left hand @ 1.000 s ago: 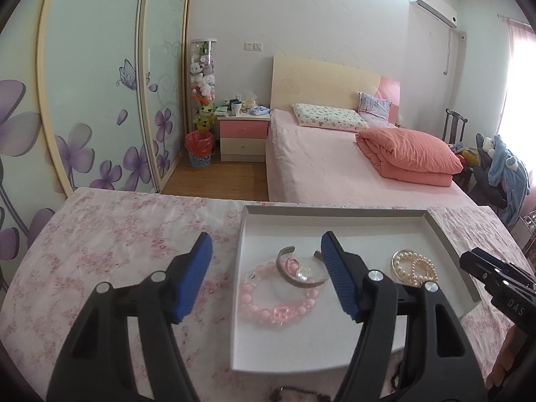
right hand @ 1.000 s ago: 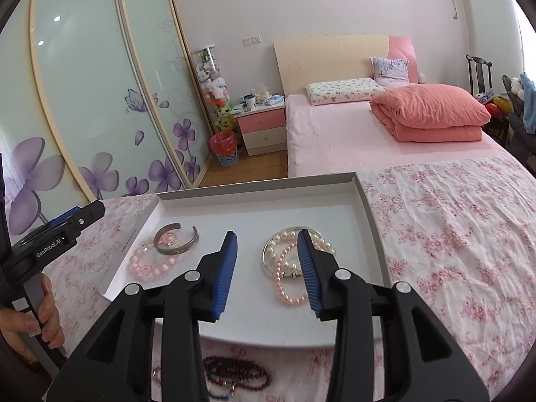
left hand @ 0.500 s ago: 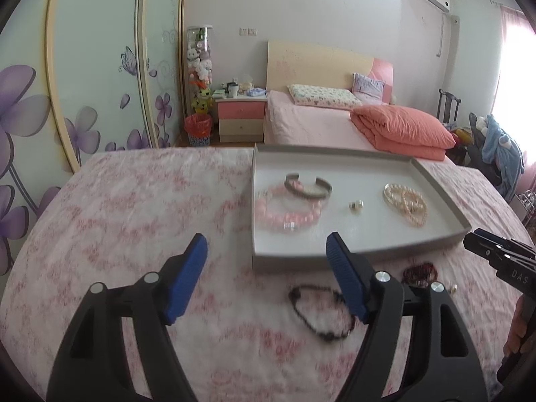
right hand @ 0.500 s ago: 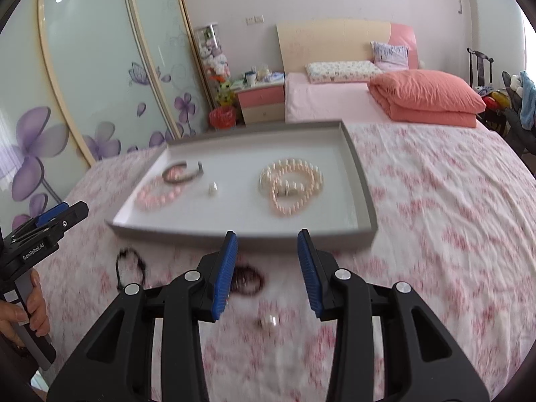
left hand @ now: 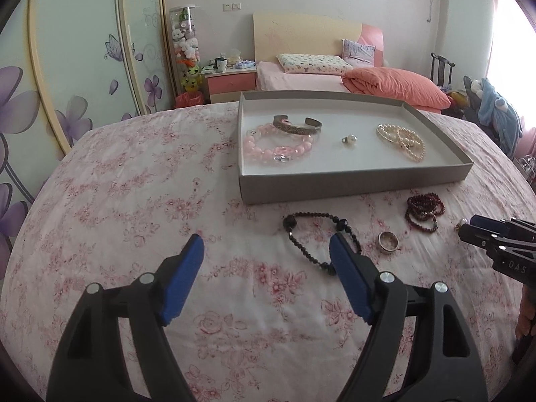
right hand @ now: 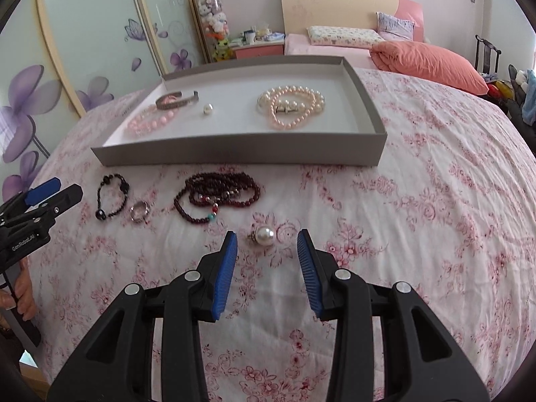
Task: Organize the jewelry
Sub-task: 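Withdraw both tools from the tray toward the remaining jewelry, then grasp the white pearl pendant with the right tool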
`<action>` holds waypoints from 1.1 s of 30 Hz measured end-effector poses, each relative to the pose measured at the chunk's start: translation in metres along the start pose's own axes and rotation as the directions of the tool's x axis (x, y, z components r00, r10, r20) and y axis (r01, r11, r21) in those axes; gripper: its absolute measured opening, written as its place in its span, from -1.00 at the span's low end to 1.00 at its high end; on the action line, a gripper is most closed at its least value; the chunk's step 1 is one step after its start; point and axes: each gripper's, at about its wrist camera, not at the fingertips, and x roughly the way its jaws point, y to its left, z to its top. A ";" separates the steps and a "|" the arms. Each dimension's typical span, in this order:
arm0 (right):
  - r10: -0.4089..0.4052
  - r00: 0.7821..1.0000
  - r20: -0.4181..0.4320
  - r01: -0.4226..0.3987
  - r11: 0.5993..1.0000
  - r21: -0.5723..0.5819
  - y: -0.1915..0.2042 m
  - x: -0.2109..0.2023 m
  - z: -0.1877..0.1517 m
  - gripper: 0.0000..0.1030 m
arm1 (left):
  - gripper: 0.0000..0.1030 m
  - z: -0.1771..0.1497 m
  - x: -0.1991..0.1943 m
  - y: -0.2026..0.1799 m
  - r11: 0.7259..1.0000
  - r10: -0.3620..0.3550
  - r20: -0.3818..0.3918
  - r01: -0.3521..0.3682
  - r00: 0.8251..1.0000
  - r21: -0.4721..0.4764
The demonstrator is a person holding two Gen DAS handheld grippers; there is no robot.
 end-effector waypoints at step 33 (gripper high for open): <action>-0.078 0.997 0.011 0.078 0.997 -0.023 0.001 -0.001 -0.003 -0.67 | -0.17 0.005 0.036 -0.019 0.999 0.020 -0.128 -0.027 0.992 -0.047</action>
